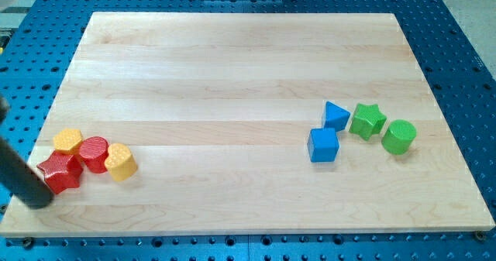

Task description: Place the hexagon between the blue blocks

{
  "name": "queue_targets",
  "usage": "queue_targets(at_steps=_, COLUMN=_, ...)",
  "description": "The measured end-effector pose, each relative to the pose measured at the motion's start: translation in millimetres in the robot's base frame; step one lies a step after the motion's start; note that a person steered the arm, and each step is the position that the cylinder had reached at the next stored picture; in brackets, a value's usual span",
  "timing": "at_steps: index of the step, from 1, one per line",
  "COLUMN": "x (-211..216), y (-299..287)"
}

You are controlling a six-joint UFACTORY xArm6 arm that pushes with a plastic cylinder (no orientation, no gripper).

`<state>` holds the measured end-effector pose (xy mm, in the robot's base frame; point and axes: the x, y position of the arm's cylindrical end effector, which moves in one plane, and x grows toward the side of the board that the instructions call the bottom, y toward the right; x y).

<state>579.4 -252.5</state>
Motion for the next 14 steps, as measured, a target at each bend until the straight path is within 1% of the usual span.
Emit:
queue_targets(at_steps=1, x=-51.6, y=39.3)
queue_targets(at_steps=2, x=-53.7, y=19.2)
queue_targets(at_steps=3, x=-96.4, y=-37.0)
queue_targets(at_steps=4, x=-128.0, y=43.3)
queue_targets(at_steps=5, x=-135.9, y=141.2)
queue_targets(at_steps=6, x=-138.4, y=176.9)
queue_targets(at_steps=7, x=-157.8, y=104.8)
queue_targets(at_steps=8, x=-198.5, y=143.9)
queue_targets(at_steps=9, x=-162.1, y=237.5)
queue_targets(at_steps=10, x=-104.1, y=301.1)
queue_targets(at_steps=12, x=-101.0, y=348.4)
queue_targets(at_steps=14, x=-100.2, y=341.3)
